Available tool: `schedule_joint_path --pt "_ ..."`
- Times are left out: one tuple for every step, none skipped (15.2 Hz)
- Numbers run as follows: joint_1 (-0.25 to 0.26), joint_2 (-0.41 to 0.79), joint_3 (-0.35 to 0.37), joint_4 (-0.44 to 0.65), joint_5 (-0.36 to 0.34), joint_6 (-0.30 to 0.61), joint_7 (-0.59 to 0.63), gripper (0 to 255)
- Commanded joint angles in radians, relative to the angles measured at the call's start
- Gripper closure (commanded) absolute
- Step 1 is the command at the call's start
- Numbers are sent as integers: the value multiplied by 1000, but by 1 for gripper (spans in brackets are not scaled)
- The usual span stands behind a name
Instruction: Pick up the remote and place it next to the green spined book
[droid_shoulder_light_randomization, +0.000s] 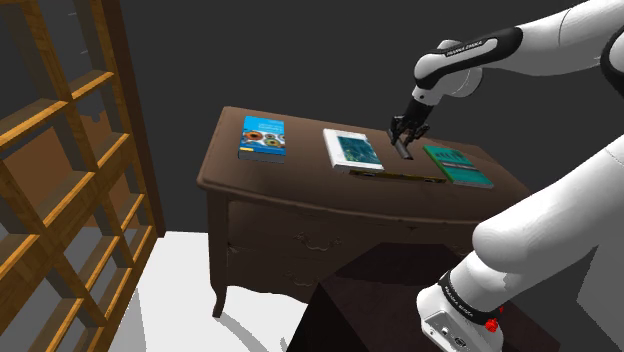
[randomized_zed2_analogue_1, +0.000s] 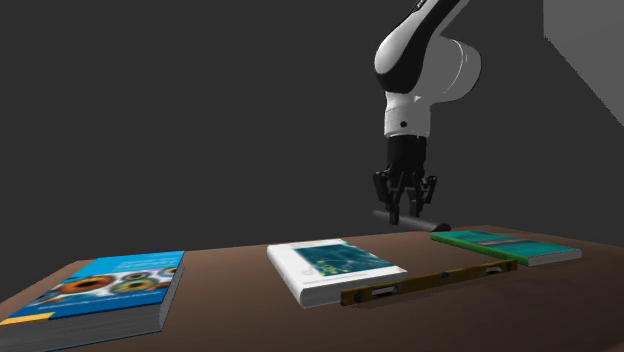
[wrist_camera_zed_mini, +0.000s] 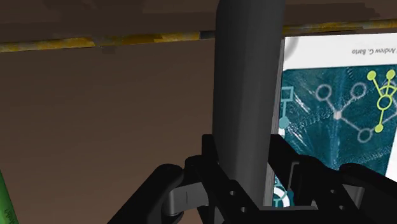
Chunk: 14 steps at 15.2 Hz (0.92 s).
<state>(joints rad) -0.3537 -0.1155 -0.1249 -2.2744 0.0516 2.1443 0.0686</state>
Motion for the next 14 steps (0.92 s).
schedule_joint_path --pt "-23 21 -29 24 -2 -7 -52 255" --pt "-34 30 -43 36 -2 -10 -77 255" --pt "-45 41 -56 49 -2 -14 -102 255" --pt "-59 55 -73 66 -1 -18 -132 255" --pt "-59 61 -73 59 1 -5 -134 255" --pt "-59 68 -73 52 3 8 -136 255" --pt "-59 74 -73 45 5 22 -138 255" --pt "-59 81 -73 38 7 35 -140 255" --pt "-59 88 -73 31 9 48 -142 255" --pt "-59 95 -74 25 12 62 -144 255" --pt "-59 103 -74 19 14 75 -147 255" --pt "-59 110 -74 13 17 88 -149 255" --pt "-59 118 -74 8 19 101 -151 255" --pt "-59 126 -74 2 22 114 -154 255"
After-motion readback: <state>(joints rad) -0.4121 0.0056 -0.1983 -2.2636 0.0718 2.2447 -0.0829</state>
